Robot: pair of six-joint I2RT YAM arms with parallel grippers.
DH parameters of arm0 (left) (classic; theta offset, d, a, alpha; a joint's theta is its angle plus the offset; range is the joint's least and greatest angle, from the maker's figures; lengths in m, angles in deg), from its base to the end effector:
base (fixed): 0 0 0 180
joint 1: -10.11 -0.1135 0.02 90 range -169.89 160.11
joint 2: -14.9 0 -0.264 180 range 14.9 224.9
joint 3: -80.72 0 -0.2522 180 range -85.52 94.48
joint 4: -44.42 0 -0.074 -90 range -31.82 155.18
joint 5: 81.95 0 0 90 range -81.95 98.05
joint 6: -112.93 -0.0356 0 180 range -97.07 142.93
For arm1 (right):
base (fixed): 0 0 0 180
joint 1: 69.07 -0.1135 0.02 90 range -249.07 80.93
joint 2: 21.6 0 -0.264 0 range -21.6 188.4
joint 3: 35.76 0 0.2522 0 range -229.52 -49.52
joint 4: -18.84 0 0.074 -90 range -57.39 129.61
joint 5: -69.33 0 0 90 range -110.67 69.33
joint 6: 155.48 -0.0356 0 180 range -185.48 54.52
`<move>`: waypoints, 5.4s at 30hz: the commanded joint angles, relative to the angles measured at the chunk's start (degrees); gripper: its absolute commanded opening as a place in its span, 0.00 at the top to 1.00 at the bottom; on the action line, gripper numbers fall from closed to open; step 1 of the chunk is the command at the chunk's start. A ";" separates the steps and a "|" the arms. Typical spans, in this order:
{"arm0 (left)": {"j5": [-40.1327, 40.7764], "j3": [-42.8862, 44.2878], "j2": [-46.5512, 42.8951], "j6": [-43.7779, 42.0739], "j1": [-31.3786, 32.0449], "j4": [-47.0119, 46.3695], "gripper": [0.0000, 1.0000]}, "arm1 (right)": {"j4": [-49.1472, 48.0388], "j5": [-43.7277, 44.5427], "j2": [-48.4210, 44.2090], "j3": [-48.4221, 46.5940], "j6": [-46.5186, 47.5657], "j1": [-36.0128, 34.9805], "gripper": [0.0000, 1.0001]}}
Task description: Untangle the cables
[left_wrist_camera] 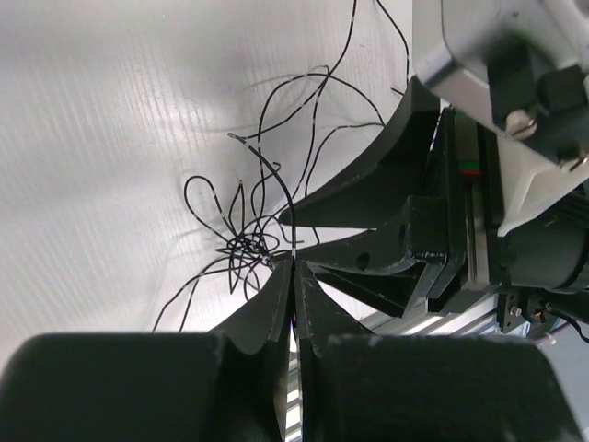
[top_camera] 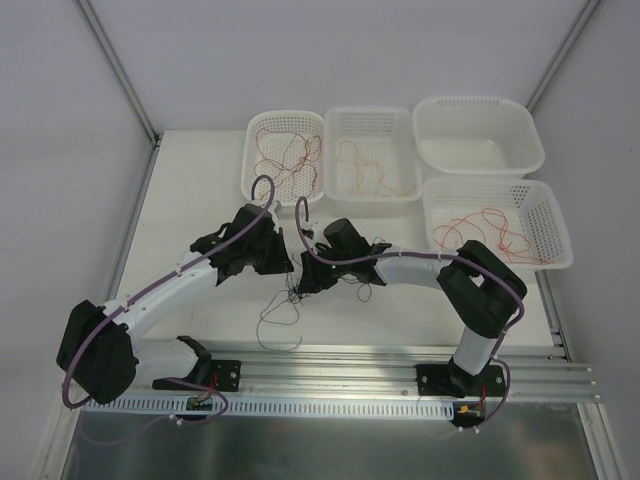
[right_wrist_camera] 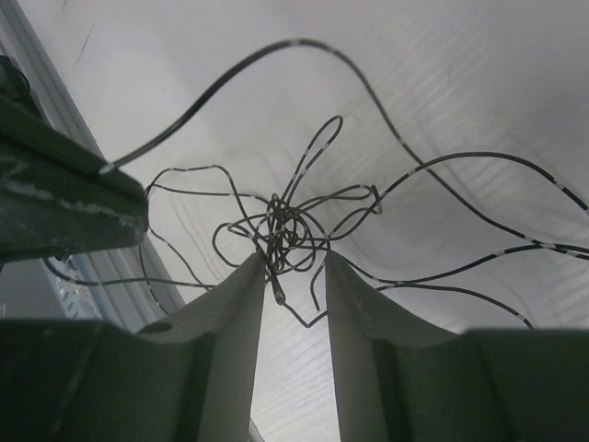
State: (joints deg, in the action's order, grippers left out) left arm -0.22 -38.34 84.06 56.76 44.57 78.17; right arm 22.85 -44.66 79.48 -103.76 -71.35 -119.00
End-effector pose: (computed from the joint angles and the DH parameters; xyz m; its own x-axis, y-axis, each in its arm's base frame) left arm 0.2089 -0.1496 0.2511 -0.8189 -0.1062 -0.5641 0.2314 0.8382 -0.4938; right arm 0.2252 0.2902 0.1707 -0.4790 -0.4243 -0.7684 -0.8635 0.3853 0.3255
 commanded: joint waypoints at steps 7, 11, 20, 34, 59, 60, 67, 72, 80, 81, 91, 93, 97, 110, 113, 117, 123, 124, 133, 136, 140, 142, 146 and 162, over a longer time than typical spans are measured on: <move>1.50 -0.86 0.36 1.33 -1.32 -1.35 1.00 | -1.84 -3.44 0.44 -1.66 1.21 -1.04 0.92; 3.43 -2.43 0.35 0.19 -2.55 -1.44 1.00 | 0.70 -2.03 -3.67 -0.17 2.96 -0.70 0.99; 8.01 -6.92 0.36 -1.83 -15.72 2.33 1.00 | 15.72 -0.71 -29.68 4.49 5.60 9.75 0.99; 11.43 -4.90 -2.37 -5.25 -26.89 6.11 1.00 | 34.02 -1.23 -53.87 -10.01 6.13 34.02 0.99; 11.44 9.51 -7.55 -15.36 -43.25 12.18 1.00 | 36.20 -14.59 -44.66 -29.44 -0.55 42.12 0.99; 10.65 9.51 -7.64 -15.71 -43.33 12.09 1.00 | 37.26 -14.07 -44.22 -28.74 0.24 40.11 0.99; 2.08 6.00 -7.82 -16.42 -43.07 12.09 0.79 | 43.77 -7.49 -38.33 -17.85 4.55 27.97 0.99; -3.68 3.89 -8.08 -16.07 -31.60 11.83 0.49 | 43.77 5.50 -36.04 -7.91 2.88 26.73 0.99; -7.46 5.11 -9.75 -12.73 -18.82 10.86 0.16 | 49.92 17.81 -33.04 -3.86 3.93 27.09 0.50; -7.72 5.64 -9.67 -12.73 -17.59 10.60 0.15 | 49.93 18.18 -33.66 -3.94 4.72 26.73 0.47; -3.95 14.43 3.23 -10.54 -0.46 6.74 0.13 | 44.30 8.96 -38.50 -5.26 5.25 23.39 0.42; -2.98 16.27 7.97 -10.09 3.32 4.89 0.14 | 44.65 10.01 -36.75 -5.53 4.90 23.39 0.41; -1.05 19.09 15.53 -7.47 7.64 1.64 0.19 | 42.11 8.96 -32.36 -4.65 2.45 23.48 0.43; 0.18 16.54 28.12 -5.35 13.00 -16.38 0.30 | 27.26 3.86 -22.42 5.01 -3.70 24.18 0.50; 0.19 16.54 29.88 -5.52 13.35 -18.93 0.33 | 24.00 2.72 -21.54 7.74 -5.99 25.58 0.52; 0.36 16.81 32.25 -6.49 14.06 -19.81 0.39 | 21.02 0.70 -20.84 10.38 -8.28 27.87 0.55; 1.33 17.86 35.42 -8.25 15.20 -21.39 0.49 | 18.03 -1.76 -19.25 11.78 -9.24 28.40 0.56; 1.33 17.95 35.68 -8.33 15.37 -21.39 0.50 | 17.15 -1.94 -19.08 12.05 -9.25 28.31 0.56; 2.91 18.56 38.50 -8.42 16.08 -22.10 0.77 | 14.78 -3.78 -16.97 13.37 -8.99 28.40 0.58; 3.00 18.39 38.94 -8.25 16.08 -22.71 0.92 | 14.50 -4.14 -16.70 13.72 -8.20 28.40 0.58; 3.00 17.95 38.76 -8.07 16.08 -23.24 1.00 | 14.07 -3.88 -15.57 13.90 -8.02 28.40 0.58; 2.82 17.69 38.68 -7.81 16.08 -23.33 1.00 | 13.19 -3.87 -15.04 13.98 -8.28 28.40 0.57; 2.21 16.90 38.59 -7.19 16.17 -24.21 1.00 | 10.55 -5.28 -13.54 14.07 -9.42 28.31 0.58; 2.12 15.05 38.59 -5.35 16.17 -25.26 1.00 | -0.33 -1.94 -16.80 17.67 -22.69 28.49 0.69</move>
State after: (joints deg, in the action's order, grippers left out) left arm 2.10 -22.80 122.66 50.55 60.07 54.56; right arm 28.40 -47.13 62.69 -87.06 -88.62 -90.63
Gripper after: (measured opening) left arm 0.006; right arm 0.318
